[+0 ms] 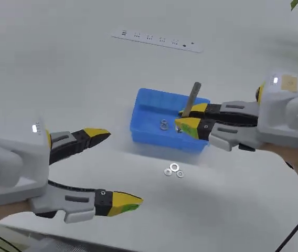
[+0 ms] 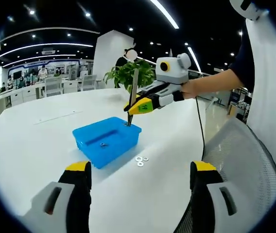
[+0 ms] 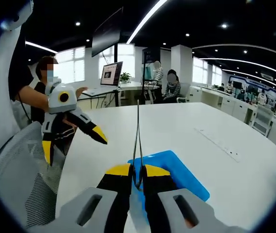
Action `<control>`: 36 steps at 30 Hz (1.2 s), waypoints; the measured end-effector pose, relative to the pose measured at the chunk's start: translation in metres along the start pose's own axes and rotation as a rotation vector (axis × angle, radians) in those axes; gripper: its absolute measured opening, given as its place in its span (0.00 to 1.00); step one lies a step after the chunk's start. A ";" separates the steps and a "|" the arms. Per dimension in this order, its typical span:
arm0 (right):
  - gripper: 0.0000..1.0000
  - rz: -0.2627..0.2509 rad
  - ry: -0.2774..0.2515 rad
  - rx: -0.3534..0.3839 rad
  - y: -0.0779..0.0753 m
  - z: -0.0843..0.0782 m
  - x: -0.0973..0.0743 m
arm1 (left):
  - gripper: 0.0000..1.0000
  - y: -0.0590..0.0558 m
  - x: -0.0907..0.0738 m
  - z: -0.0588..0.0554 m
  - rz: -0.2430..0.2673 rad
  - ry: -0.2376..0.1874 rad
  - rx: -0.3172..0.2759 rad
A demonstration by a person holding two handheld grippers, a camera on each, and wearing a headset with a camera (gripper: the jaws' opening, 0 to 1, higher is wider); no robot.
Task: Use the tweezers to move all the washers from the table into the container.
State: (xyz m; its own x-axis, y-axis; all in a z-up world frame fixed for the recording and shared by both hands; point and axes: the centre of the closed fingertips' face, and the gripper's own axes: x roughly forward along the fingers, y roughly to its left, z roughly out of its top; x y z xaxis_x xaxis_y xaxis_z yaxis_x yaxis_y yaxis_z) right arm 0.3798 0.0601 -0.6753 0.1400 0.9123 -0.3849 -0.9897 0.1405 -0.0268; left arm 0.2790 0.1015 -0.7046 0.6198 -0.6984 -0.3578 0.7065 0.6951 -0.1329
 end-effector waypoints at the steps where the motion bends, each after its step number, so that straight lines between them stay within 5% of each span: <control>1: 0.09 -0.003 0.001 -0.003 -0.004 -0.001 0.001 | 0.92 0.001 0.000 0.000 0.002 -0.002 -0.004; 4: 0.09 -0.005 -0.011 0.012 -0.017 -0.004 0.008 | 0.99 0.002 0.002 0.001 0.003 -0.018 -0.031; 15: 0.09 0.003 0.002 0.027 -0.045 -0.033 0.042 | 0.99 0.010 0.006 -0.005 0.049 0.006 -0.035; 22: 0.09 0.010 0.061 0.034 -0.045 -0.063 0.057 | 0.98 0.020 0.000 -0.001 0.083 -0.013 -0.052; 36: 0.10 0.021 0.061 0.022 -0.042 -0.061 0.060 | 0.95 0.019 0.002 0.002 0.082 -0.010 -0.049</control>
State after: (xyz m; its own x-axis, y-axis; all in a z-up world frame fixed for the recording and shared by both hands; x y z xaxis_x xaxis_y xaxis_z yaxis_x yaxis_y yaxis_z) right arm 0.4281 0.0855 -0.7537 0.1166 0.8901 -0.4406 -0.9914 0.1308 0.0019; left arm 0.2946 0.1134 -0.7057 0.6786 -0.6399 -0.3606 0.6355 0.7577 -0.1486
